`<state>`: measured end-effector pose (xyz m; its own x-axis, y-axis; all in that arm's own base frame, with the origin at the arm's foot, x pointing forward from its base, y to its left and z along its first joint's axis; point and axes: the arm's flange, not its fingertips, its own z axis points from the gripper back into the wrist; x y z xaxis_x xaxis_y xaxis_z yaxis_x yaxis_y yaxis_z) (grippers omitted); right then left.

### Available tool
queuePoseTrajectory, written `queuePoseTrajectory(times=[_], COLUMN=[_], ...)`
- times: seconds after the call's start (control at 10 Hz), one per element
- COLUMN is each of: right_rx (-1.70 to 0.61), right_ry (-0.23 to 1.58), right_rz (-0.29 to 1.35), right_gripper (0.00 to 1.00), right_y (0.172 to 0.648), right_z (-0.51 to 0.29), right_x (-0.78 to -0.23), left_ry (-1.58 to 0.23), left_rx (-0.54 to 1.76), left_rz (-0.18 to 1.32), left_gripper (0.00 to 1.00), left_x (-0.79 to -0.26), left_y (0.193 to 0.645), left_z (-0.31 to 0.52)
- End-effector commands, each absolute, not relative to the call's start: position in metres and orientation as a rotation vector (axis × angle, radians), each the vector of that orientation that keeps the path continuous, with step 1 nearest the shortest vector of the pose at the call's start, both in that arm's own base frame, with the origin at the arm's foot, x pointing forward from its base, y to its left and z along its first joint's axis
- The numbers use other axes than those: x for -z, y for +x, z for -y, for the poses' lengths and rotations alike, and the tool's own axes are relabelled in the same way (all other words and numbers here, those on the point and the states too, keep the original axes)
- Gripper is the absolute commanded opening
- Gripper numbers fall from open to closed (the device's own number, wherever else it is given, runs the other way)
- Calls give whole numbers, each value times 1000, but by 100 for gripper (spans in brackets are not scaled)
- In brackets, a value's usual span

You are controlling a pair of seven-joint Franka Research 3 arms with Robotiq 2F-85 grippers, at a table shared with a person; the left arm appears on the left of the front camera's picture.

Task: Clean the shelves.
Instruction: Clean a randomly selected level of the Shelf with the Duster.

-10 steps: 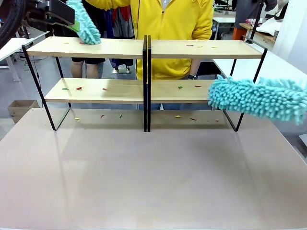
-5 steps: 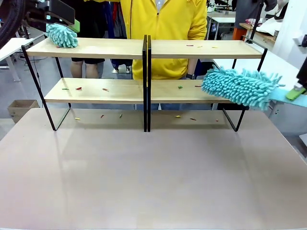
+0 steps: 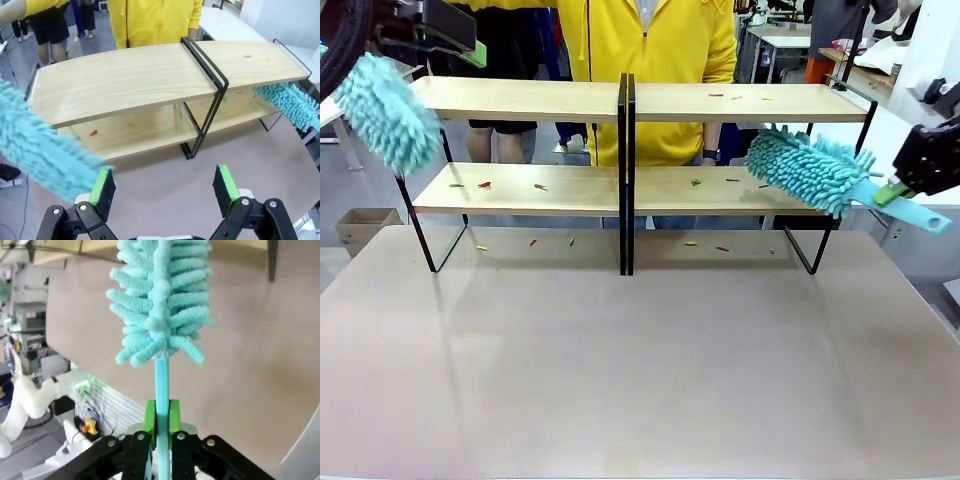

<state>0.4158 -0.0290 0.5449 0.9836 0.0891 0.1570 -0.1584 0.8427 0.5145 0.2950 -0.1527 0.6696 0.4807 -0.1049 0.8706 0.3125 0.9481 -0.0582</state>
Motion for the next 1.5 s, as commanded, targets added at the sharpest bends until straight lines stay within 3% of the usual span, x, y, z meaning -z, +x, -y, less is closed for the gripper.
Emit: queuePoseTrajectory(times=[0.0,0.5,1.0,1.4], right_rx=[-91,-56,-195,-304], right_ry=[503,530,646,623], right_rz=[216,130,14,-35], right_gripper=[0,0,0,0], right_y=[432,468,477,474], right_z=[15,11,-8,-40], right_x=[-535,-513,-505,-501], left_ry=[-213,-213,-213,-213], left_rx=[249,249,249,249], left_rz=[1044,1044,1044,1044], left_gripper=[100,100,100,100], left_x=[-669,-669,-669,-669], left_y=[295,295,295,295], left_z=[152,152,152,152])
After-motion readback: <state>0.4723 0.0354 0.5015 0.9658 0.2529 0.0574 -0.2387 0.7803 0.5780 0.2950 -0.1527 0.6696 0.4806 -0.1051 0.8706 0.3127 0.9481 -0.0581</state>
